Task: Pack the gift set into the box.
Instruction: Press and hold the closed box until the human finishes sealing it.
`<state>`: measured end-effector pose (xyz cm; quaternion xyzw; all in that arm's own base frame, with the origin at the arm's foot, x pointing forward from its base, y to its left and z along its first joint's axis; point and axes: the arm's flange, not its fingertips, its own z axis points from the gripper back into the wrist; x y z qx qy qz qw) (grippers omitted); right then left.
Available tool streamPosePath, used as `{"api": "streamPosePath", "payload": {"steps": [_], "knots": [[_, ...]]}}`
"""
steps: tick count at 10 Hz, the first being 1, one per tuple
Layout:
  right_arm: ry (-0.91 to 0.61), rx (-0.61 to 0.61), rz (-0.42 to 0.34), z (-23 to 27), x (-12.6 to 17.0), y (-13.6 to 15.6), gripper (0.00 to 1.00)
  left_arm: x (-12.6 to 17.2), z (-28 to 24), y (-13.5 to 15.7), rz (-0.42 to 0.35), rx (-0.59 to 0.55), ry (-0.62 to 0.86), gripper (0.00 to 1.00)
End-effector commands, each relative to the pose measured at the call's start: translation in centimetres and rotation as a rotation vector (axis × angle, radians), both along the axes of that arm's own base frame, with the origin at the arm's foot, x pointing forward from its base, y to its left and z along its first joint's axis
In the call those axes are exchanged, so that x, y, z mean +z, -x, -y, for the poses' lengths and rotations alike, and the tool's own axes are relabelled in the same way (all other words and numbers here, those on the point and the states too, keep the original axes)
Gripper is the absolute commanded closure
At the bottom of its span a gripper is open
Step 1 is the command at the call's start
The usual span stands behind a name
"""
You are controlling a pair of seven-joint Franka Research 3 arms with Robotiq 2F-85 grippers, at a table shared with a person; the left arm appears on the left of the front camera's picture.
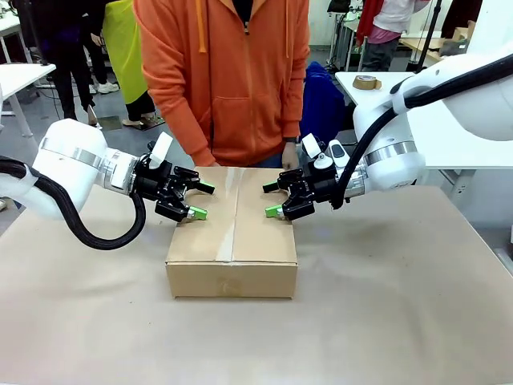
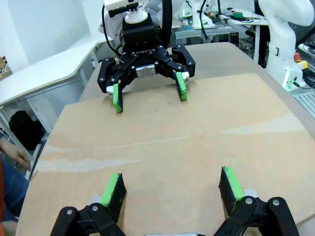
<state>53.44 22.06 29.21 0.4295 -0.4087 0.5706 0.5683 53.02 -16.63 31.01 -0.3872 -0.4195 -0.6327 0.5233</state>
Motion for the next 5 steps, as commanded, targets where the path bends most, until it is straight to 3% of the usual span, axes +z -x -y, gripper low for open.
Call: {"api": "streamPosePath", "payload": {"steps": [1,5], "knots": [[0.007,-0.003,-0.002,0.05,-0.17,0.2,0.0,-0.3,0.03,0.21,0.015,-0.006,0.007,0.0],[0.007,-0.003,-0.002,0.05,-0.17,0.2,0.0,-0.3,0.03,0.21,0.015,-0.006,0.007,0.0]]}}
